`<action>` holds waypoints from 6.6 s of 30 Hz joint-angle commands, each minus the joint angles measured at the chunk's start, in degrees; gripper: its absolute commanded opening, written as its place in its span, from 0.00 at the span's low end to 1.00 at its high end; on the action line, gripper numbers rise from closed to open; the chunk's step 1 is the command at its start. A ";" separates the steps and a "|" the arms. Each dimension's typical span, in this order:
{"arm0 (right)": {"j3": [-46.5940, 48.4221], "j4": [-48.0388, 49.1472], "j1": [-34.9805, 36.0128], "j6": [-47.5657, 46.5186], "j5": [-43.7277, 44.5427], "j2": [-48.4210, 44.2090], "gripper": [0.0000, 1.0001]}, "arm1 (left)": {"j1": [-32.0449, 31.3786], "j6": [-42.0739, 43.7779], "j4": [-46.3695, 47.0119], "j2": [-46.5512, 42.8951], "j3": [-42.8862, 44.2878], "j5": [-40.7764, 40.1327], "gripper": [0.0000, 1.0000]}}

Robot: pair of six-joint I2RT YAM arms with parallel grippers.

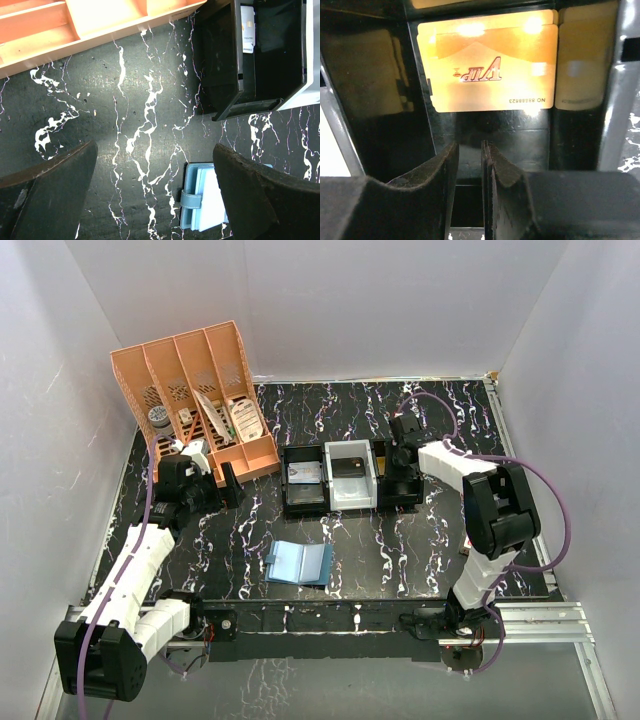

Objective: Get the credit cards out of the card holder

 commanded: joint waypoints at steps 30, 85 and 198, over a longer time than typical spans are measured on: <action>11.85 -4.66 -0.19 -6.00 8.40 -3.13 0.44 | 0.19 0.13 -0.56 -0.80 0.42 0.79 0.99; -29.20 23.99 34.88 46.47 -13.68 -24.88 0.41 | -19.25 -22.01 -7.94 4.16 -2.98 14.23 0.81; -24.65 8.88 32.27 39.25 -6.18 -28.03 0.41 | -28.13 -32.23 12.01 10.71 -13.38 13.15 0.00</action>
